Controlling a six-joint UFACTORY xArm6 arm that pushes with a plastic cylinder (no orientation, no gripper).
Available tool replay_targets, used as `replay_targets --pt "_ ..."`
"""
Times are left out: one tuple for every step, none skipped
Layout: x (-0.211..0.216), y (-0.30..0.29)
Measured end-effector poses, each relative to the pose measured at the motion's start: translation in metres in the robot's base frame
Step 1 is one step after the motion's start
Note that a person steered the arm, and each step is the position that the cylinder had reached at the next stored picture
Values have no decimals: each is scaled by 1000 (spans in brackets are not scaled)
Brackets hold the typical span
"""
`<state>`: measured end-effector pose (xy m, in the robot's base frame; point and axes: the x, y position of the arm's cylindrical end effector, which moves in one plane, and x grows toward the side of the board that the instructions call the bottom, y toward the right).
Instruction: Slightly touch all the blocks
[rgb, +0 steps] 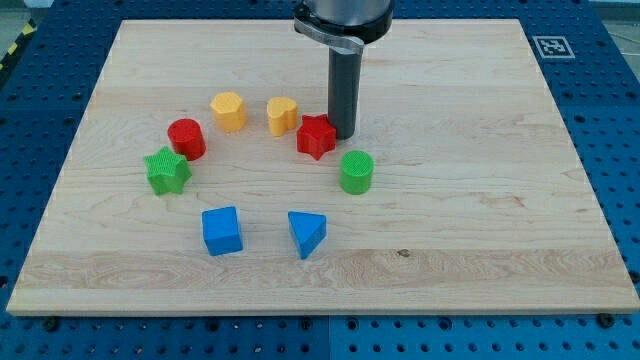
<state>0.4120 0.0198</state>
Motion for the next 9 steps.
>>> replay_targets --pt "-7 4" --pt "-51 8" --pt "-65 -5" --pt "-65 -21" --pt "-62 -30" --pt "-55 -44" --pt "-50 -53" --pt "-48 -62" --pt "-47 -72"
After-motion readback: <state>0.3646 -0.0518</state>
